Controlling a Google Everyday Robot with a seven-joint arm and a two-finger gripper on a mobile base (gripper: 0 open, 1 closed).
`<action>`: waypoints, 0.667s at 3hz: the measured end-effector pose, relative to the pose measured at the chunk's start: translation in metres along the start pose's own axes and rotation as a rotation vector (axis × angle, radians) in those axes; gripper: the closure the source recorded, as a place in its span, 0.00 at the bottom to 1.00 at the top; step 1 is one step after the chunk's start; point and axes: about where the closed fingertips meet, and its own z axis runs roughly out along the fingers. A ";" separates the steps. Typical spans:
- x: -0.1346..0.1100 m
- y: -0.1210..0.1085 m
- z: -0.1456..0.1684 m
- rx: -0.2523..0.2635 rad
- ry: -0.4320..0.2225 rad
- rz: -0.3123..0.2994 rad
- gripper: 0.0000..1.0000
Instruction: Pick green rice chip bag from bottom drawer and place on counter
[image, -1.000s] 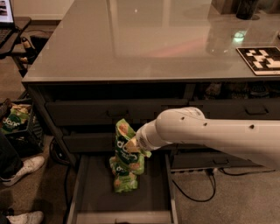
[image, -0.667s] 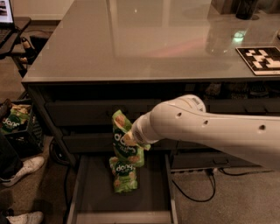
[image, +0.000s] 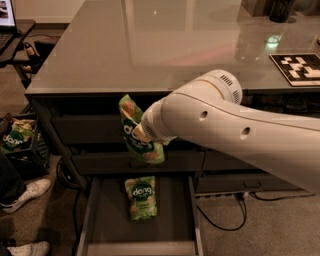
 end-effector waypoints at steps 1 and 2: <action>-0.003 -0.001 -0.003 0.008 -0.003 -0.011 1.00; -0.029 -0.013 -0.019 0.023 -0.042 -0.024 1.00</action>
Offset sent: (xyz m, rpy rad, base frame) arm 0.0314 0.0002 0.0846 0.0292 -0.1191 0.0142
